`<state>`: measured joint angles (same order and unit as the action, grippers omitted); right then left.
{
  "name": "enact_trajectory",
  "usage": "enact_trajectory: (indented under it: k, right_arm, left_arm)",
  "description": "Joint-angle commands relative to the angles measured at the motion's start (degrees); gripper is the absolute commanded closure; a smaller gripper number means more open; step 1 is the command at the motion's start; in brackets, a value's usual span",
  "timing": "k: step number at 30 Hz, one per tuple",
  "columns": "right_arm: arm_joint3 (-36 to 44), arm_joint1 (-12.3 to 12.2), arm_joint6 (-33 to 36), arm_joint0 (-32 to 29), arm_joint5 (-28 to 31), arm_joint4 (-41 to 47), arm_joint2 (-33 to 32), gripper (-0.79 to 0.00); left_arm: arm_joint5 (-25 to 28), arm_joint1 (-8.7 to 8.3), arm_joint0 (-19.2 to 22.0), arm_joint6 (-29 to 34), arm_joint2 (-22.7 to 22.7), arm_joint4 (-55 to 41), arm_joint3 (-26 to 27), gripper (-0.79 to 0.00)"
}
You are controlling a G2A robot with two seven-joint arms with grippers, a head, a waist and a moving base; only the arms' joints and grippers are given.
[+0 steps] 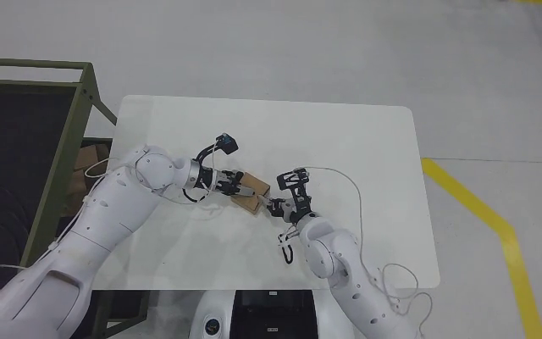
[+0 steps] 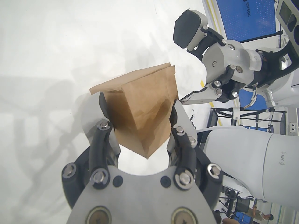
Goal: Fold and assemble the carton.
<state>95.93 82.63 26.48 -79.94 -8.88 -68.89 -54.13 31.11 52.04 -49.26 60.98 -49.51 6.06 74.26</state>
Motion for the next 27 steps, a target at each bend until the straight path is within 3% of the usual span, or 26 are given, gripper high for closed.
enact_trajectory:
  k: [1,18,27]
  right_arm:
    - [0.2,0.0,0.0,-0.2,0.2,0.0,-0.1,-0.785]
    - [0.0,0.1,0.5,0.1,0.1,0.1,-0.4,-0.785]
    - [-0.2,-0.1,0.5,-0.2,1.4,0.9,-1.4,-0.785]
  left_arm:
    - [0.0,0.04,0.0,0.0,0.0,0.0,0.0,-0.514]
    - [-0.1,0.29,0.0,0.1,-0.2,0.3,-0.2,-0.52]
    - [0.3,0.15,-0.4,0.1,-0.9,0.3,0.3,-0.57]
